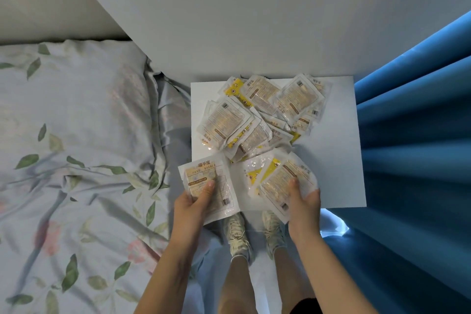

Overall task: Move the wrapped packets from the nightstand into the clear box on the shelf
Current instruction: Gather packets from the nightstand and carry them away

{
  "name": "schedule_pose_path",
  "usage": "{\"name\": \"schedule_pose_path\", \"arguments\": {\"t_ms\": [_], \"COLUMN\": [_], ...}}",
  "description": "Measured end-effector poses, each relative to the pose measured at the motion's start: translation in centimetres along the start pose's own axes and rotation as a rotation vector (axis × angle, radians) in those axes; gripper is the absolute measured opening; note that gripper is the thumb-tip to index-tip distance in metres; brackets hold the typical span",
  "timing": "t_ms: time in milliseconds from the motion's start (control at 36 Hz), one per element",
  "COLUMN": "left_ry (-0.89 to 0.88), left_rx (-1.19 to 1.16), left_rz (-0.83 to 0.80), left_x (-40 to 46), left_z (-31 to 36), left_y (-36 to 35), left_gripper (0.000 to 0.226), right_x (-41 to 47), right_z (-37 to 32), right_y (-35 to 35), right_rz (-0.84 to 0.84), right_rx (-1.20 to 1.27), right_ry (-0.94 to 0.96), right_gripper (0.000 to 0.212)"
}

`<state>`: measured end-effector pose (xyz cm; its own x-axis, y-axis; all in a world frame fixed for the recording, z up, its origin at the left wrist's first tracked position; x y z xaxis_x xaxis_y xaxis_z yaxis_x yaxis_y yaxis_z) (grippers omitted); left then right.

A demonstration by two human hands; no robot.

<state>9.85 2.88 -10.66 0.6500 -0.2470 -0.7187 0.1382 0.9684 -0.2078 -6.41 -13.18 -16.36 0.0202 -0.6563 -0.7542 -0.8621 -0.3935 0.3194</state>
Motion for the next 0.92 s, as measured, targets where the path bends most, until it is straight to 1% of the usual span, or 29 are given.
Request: {"name": "schedule_pose_path", "arguments": {"t_ms": [111,278,333,444,500,639,694,806,917], "left_ry": [-0.003,-0.001,-0.002,0.005,0.006,0.025,0.02,-0.008,-0.05], "left_rx": [0.021,0.019,0.017,0.029,0.036,0.063,0.067,0.092,0.06], "left_rz": [0.008,0.014,0.021,0.037,0.047,0.045,0.039,0.036,0.042], "left_x": [-0.7,-1.0,-0.9,-0.8,-0.7,-1.3,-1.8,-3.8,-6.9], "left_z": [0.1,-0.3,-0.4,-1.0,-1.2,-1.3,-1.0,0.5,2.8], "left_y": [-0.3,-0.7,-0.6,-0.3,-0.3,-0.9,-1.4,-2.5,-3.7], "left_gripper": [0.018,0.02,0.019,0.014,0.013,0.02,0.02,0.017,0.016], "right_x": [0.4,2.7,3.0,2.7,2.6,2.2,1.6,-0.6,-3.8], "right_z": [-1.0,-2.1,-2.3,-2.5,-2.2,-1.4,-2.0,-4.5,-8.3], "right_y": [0.9,0.8,0.7,1.5,2.2,3.8,4.1,4.9,5.8], "right_rz": [0.046,0.082,0.077,0.108,0.105,0.031,-0.008,-0.142,-0.28], "right_rx": [-0.017,-0.092,-0.165,-0.358,-0.354,-0.106,-0.044,-0.023,-0.065], "right_ry": [0.014,0.042,0.034,0.081,0.072,-0.027,-0.019,0.024,0.129], "right_gripper": [0.05,0.048,0.046,0.045,0.043,0.038,0.036,0.034,0.021]}}
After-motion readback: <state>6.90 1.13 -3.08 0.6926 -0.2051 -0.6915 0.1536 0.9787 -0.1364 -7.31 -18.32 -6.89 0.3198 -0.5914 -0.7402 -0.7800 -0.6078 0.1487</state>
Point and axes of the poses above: each hand's wrist, its own x-axis towards the middle knuckle, its own y-axis out of the back of the hand, z = x × y, the point moved 6 cm from there along x, towards the middle knuckle, and after that the axes turned 14 degrees about -x, right-handed, at the moved point
